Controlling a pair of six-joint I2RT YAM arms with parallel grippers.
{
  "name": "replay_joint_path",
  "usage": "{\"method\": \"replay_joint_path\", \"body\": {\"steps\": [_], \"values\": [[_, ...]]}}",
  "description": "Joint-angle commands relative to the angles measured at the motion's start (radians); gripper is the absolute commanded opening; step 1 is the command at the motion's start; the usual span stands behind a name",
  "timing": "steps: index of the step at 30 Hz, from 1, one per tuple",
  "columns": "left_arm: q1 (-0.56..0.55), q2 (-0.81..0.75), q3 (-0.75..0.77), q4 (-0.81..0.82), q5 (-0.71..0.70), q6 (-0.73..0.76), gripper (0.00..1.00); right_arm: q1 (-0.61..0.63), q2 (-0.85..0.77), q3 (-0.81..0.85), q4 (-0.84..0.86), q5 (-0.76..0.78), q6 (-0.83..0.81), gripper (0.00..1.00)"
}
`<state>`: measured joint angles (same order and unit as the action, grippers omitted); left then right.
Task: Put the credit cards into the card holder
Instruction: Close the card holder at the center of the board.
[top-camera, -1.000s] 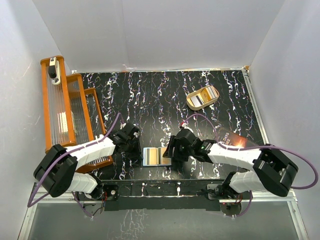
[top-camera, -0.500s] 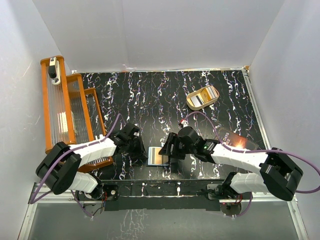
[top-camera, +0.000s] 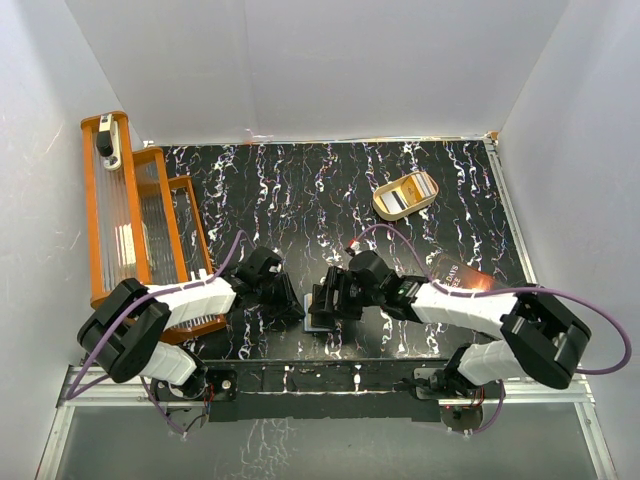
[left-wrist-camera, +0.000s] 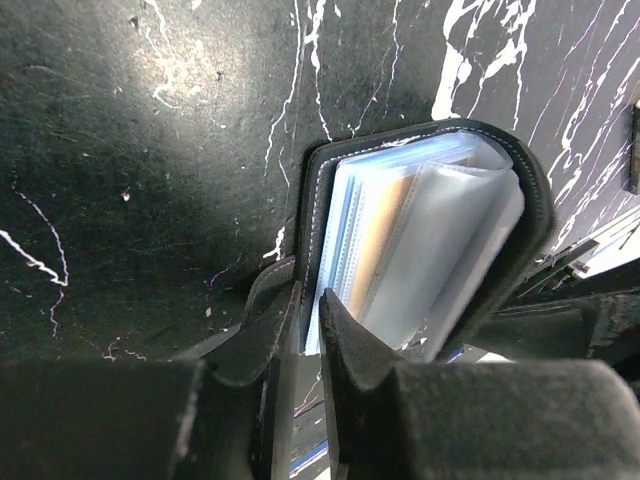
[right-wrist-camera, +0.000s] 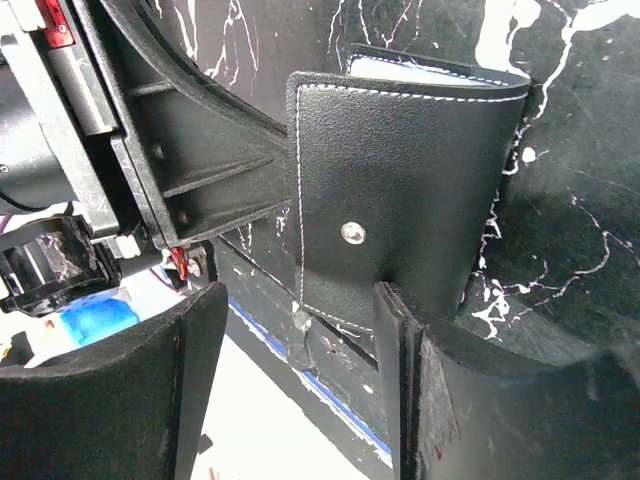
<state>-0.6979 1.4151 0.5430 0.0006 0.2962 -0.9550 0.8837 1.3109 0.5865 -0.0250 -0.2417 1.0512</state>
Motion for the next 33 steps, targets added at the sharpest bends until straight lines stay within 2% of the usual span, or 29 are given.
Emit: {"method": "replay_joint_path", "body": {"steps": [1, 7, 14, 22, 29, 33], "values": [[-0.008, -0.022, -0.013, -0.024, 0.004, -0.014, 0.14, 0.006, 0.037, 0.076, 0.056, -0.041, -0.027, 0.58], [-0.007, -0.1, 0.016, -0.094, -0.033, -0.014, 0.21, 0.006, 0.05, 0.106, 0.013, -0.06, -0.069, 0.54], [-0.006, -0.178, 0.079, -0.191, -0.089, 0.0, 0.28, 0.006, 0.031, 0.091, 0.005, -0.045, -0.075, 0.42], [-0.006, -0.209, 0.157, -0.328, -0.188, 0.054, 0.37, 0.006, 0.108, 0.099, 0.023, -0.047, -0.096, 0.31], [0.003, -0.23, 0.19, -0.363, -0.215, 0.073, 0.39, 0.006, 0.182, 0.106, 0.036, -0.048, -0.108, 0.29], [0.008, -0.218, 0.195, -0.376, -0.22, 0.083, 0.37, 0.006, 0.188, 0.136, -0.032, -0.013, -0.128, 0.29]]}}
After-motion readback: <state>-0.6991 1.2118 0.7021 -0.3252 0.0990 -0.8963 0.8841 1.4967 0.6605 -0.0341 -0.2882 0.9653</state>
